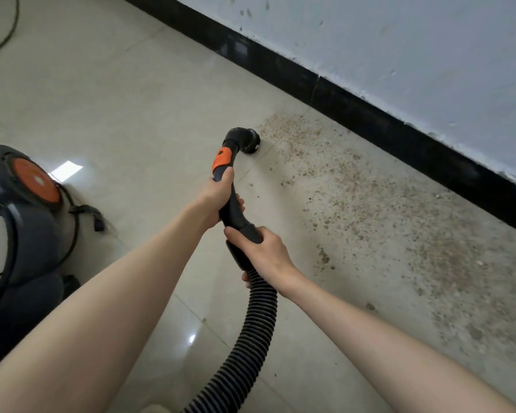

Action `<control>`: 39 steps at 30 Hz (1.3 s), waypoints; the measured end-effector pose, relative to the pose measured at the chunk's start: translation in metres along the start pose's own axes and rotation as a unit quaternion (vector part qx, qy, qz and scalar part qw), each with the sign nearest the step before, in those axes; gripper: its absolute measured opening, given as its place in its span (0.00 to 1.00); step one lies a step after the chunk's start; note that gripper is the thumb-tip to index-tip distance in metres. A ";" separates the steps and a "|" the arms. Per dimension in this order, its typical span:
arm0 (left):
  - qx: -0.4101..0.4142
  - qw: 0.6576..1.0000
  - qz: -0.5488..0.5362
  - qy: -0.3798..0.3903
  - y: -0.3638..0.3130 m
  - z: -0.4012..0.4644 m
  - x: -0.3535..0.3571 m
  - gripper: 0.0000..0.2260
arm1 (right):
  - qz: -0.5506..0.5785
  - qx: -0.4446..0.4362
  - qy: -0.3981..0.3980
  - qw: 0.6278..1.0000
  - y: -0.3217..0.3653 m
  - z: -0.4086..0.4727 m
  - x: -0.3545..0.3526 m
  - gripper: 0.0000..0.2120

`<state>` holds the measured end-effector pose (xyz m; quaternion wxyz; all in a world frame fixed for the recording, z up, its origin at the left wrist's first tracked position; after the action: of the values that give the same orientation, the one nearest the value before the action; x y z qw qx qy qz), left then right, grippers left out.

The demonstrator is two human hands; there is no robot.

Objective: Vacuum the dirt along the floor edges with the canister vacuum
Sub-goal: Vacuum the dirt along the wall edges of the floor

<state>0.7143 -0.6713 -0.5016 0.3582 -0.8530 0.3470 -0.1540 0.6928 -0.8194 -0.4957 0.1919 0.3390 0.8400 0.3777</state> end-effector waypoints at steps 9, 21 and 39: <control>0.052 0.993 0.028 -0.103 -0.013 0.017 0.002 0.14 | -0.016 -0.045 0.025 0.999 0.017 0.027 -0.012 0.20; -0.039 0.986 -0.020 -0.164 0.036 -0.004 -0.097 0.20 | -0.065 -0.039 0.141 0.987 -0.018 0.003 0.048 0.20; -0.026 0.998 0.056 -0.003 0.053 -0.046 0.014 0.17 | -0.030 -0.030 -0.010 0.999 -0.048 -0.053 -0.029 0.21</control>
<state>0.6755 -0.7310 -0.5070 0.3451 -0.8417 0.3967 -0.1227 0.6620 -0.8897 -0.4966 0.2216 0.3119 0.8362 0.3930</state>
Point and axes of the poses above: each hand's wrist, its own z-axis towards the middle knuckle, its own x-axis out of the palm, y = z × x, the point moved 3 cm from there along z, towards the middle knuckle, and after that the axes turned 1 degree about -z, right-handed, at the moved point
